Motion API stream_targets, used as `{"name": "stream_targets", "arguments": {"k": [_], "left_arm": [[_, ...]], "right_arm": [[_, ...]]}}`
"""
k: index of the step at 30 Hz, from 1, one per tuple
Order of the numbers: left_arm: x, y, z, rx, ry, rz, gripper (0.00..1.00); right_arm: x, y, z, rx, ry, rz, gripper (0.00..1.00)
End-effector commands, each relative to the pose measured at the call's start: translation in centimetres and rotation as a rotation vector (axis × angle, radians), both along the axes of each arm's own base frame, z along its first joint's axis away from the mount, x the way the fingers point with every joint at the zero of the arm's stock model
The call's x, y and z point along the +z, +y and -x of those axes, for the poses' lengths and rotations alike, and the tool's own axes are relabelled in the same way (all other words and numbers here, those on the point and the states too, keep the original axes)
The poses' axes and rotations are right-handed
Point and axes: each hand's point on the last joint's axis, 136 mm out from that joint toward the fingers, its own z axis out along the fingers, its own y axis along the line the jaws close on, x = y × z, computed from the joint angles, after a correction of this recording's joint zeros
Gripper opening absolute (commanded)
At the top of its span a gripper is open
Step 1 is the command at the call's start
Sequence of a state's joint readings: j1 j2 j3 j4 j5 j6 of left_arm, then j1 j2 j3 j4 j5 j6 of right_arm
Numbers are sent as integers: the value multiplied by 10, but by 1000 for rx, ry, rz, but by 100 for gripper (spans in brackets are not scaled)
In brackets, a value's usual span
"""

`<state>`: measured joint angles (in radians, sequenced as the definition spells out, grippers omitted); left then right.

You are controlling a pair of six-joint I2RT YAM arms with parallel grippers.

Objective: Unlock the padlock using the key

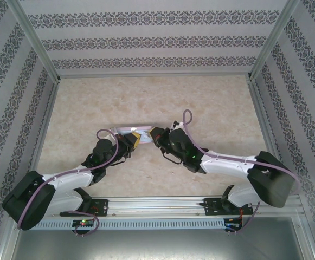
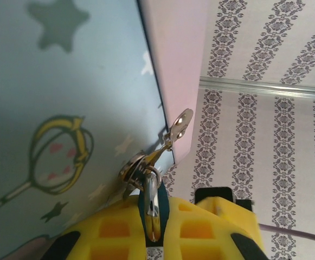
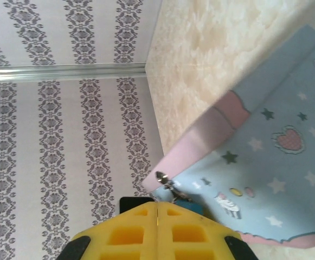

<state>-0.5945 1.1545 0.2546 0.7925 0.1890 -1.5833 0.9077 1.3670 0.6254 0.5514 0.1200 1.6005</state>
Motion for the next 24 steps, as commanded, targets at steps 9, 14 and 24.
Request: {"name": "stream_targets", "arguments": {"k": [9,14,24], "left_arm": [[15,-1,-1,-2,-63,0,0],[15,-1,-1,-1,-63,-1,0],[13,-2,-1,-3,-59,0,0]], "right_arm": [[-23,11,11,31,47,63,0],[-29,18,9,41,63,60,0],[-29,22,5,37,63,59,0]]}}
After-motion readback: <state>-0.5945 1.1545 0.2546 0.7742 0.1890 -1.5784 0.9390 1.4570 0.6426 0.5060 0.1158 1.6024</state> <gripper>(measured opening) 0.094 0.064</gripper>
